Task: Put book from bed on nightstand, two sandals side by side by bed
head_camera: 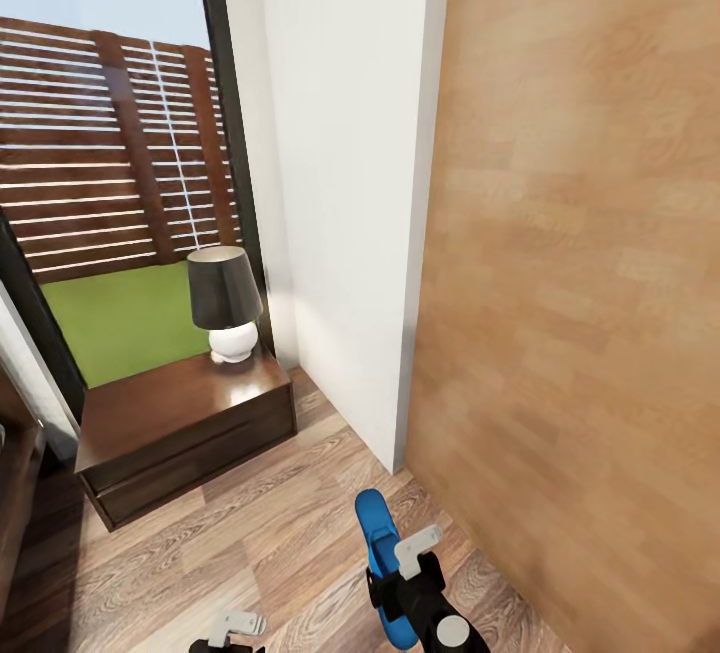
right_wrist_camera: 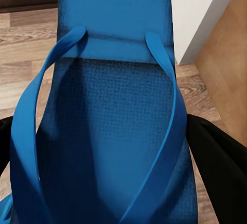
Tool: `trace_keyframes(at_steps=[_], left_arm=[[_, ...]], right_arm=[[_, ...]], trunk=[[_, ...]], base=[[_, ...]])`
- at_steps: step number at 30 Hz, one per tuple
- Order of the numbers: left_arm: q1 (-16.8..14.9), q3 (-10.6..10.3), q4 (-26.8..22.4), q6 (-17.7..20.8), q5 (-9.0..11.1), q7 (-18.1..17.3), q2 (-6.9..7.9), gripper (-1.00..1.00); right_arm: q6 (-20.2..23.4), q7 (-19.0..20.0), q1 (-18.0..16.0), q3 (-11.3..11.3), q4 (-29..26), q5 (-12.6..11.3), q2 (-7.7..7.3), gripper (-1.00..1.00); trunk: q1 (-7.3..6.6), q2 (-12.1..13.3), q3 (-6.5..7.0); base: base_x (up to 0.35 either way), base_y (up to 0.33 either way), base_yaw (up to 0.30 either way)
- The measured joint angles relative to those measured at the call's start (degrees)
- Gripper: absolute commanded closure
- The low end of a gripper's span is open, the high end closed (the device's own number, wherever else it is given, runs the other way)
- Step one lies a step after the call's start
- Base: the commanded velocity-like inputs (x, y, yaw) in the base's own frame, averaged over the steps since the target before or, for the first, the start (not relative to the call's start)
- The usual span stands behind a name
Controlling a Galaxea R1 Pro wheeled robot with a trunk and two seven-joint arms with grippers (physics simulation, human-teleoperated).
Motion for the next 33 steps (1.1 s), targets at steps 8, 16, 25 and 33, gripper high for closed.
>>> trace_keyframes(at_steps=[8, 16, 25, 33], left_arm=[[0.0, -0.04, -0.04, -0.05, 0.0, 0.03, -0.02, -1.0], [0.0, -0.06, -0.06, -0.11, 0.0, 0.11, 0.03, -1.0], [0.0, -0.05, -0.06, -0.24, 0.04, 0.12, 0.11, -1.0], [0.0, -0.05, -0.07, -0.48, 0.05, 0.12, 0.15, -1.0]], right_arm=[[0.0, 0.0, -0.45, -0.01, 0.02, 0.0, 0.02, 1.0], [-0.01, -0.02, -1.87, -0.01, 0.01, 0.67, -0.02, 1.0], [-0.08, 0.33, -3.0, -0.23, 0.39, 1.63, 0.05, 1.0], [0.03, 0.19, -5.53, -0.38, 1.79, 1.69, 0.24, 1.0]], trunk=[[1.53, -2.79, -1.25], [3.29, -6.0, -2.69], [5.27, -9.61, -4.3], [7.02, -12.82, -5.74]], base=[[0.0, 0.0, 0.0], [0.0, 0.0, 0.0], [0.0, 0.0, 0.0], [0.0, 0.0, 0.0]])
